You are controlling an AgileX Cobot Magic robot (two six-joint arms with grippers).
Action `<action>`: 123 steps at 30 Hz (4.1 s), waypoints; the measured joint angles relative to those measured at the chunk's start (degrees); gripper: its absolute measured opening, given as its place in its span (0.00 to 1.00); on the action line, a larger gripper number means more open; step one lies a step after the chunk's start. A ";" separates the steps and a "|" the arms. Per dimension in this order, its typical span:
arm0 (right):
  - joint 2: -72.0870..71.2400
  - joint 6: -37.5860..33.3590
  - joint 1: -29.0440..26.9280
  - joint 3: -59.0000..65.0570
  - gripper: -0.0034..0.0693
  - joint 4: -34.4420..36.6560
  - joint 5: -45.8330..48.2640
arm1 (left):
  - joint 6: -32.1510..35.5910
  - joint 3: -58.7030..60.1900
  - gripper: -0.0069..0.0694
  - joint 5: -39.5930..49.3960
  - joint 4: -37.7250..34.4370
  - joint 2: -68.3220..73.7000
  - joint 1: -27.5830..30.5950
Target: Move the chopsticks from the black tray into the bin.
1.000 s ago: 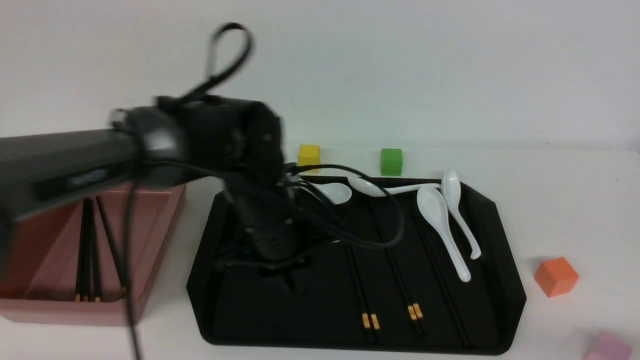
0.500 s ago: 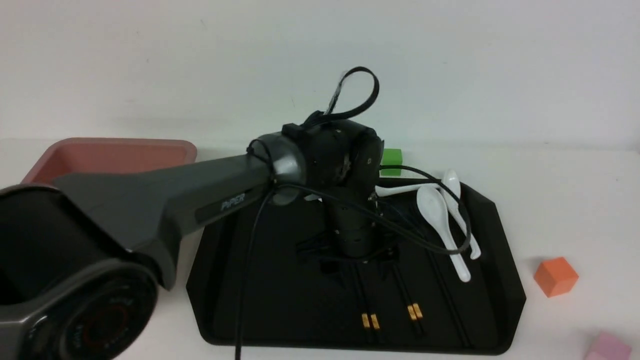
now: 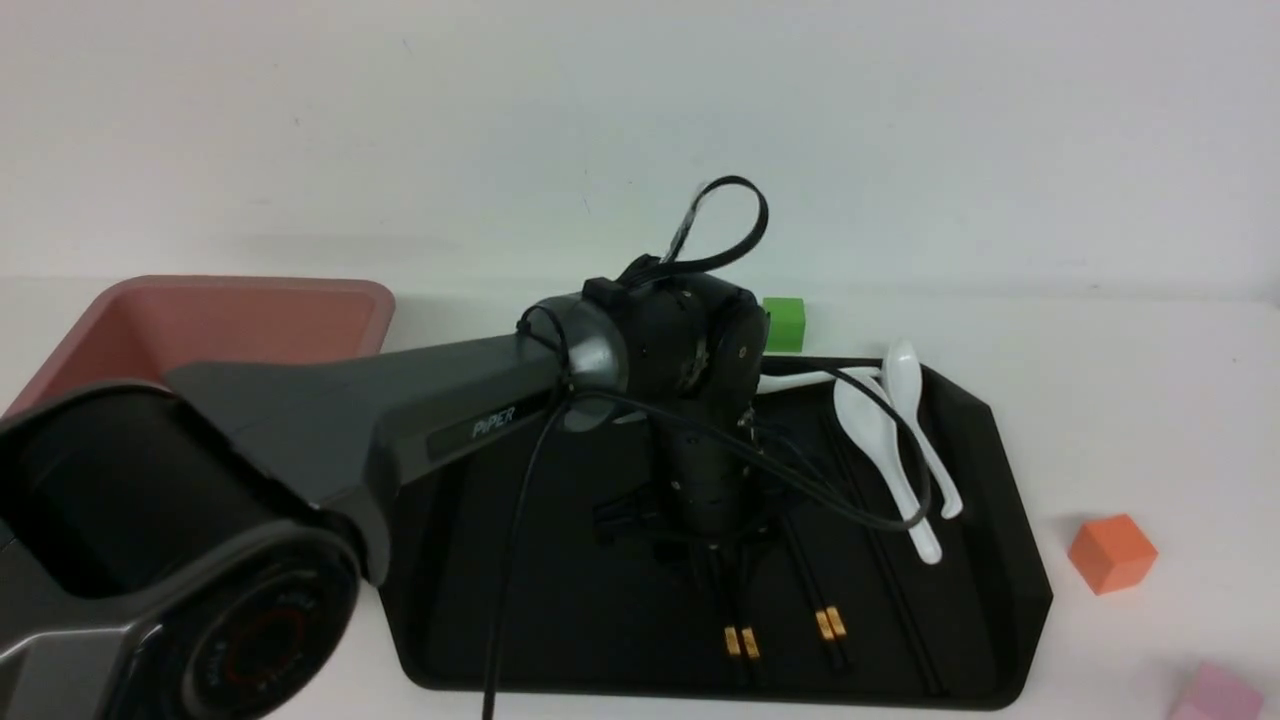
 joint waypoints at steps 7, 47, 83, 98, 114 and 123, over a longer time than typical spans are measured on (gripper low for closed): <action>0.00 0.00 0.00 0.00 0.38 0.00 0.00 | -1.82 0.20 0.23 -0.86 -2.04 -1.50 0.00; 0.00 0.00 0.00 0.00 0.38 0.00 0.00 | 16.70 23.71 0.33 3.47 13.64 -28.51 37.40; 0.00 0.00 0.00 0.00 0.38 0.00 0.00 | 47.54 63.74 0.07 -6.51 -18.19 -98.26 37.40; 0.00 0.00 0.00 0.00 0.38 0.00 0.00 | 47.54 79.80 0.07 -17.21 -22.67 -112.68 37.40; 0.00 0.00 0.00 0.00 0.38 0.00 0.00 | 49.76 80.65 0.07 -18.22 -17.48 -113.06 37.40; 0.00 0.00 0.00 0.00 0.38 0.00 0.00 | 45.70 94.96 0.08 -25.77 -12.18 -126.02 37.40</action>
